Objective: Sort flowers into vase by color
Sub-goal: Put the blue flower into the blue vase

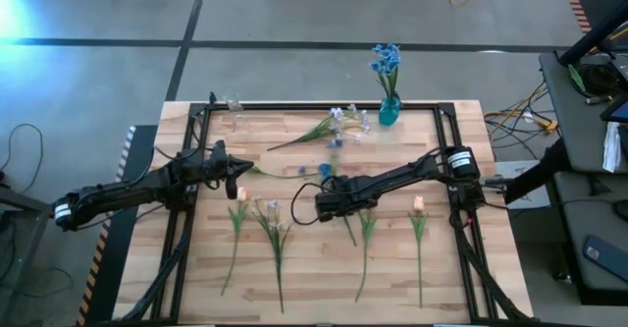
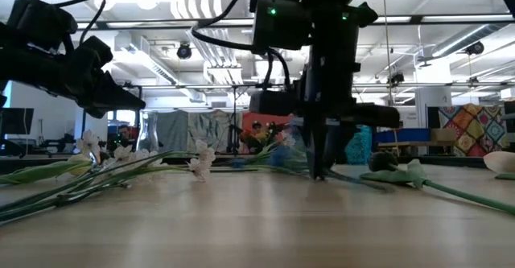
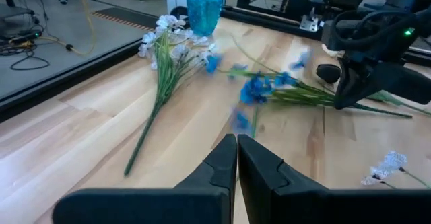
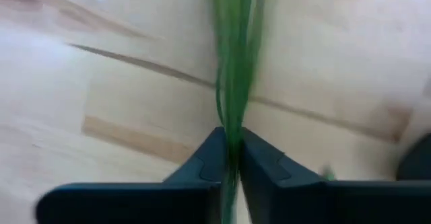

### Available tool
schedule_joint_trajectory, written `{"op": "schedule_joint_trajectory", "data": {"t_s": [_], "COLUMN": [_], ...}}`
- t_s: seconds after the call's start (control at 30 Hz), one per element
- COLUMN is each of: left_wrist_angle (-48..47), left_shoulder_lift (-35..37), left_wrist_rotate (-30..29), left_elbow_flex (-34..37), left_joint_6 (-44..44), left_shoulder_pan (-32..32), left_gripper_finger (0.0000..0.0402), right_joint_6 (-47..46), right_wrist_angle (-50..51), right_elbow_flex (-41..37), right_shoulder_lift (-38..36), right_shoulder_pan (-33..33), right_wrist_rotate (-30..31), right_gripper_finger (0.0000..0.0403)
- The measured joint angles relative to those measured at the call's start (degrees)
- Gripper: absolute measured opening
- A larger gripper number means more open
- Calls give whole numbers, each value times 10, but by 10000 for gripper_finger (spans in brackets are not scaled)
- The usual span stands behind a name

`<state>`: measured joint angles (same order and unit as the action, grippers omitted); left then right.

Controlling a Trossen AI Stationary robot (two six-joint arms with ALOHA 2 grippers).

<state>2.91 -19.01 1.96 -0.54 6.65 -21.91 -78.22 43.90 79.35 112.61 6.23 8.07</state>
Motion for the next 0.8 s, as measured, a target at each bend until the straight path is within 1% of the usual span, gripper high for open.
{"op": "schedule_joint_trajectory", "data": {"t_s": [0.1,0.17,0.27,0.37,0.43,0.53,0.63,0.7,0.8], "left_wrist_angle": [0,1,0,0,1,6,13,16,17], "left_shoulder_lift": [-3,-4,-5,-5,-5,-5,-6,-5,-5], "left_wrist_rotate": [0,0,0,-1,-1,-1,-1,-1,-1], "left_elbow_flex": [0,0,0,0,0,0,0,0,0], "left_joint_6": [-4,-6,-5,-2,-1,-1,-1,-1,-1], "left_shoulder_pan": [0,0,0,0,0,0,-1,0,0], "left_gripper_finger": [0,0,0,0,0,0,0,0,0], "right_joint_6": [31,55,98,151,189,257,343,409,514], "right_wrist_angle": [-6,-9,-10,-15,-18,-50,-117,-189,-329], "right_elbow_flex": [0,0,0,-7,-17,-50,-99,-141,-217], "right_shoulder_lift": [-20,-40,-75,-118,-146,-192,-243,-278,-334], "right_shoulder_pan": [-2,-2,-2,-2,-3,-6,-16,-27,-45], "right_wrist_rotate": [13,40,107,188,248,323,371,381,383], "right_gripper_finger": [17,15,15,14,13,13,13,13,13]}}
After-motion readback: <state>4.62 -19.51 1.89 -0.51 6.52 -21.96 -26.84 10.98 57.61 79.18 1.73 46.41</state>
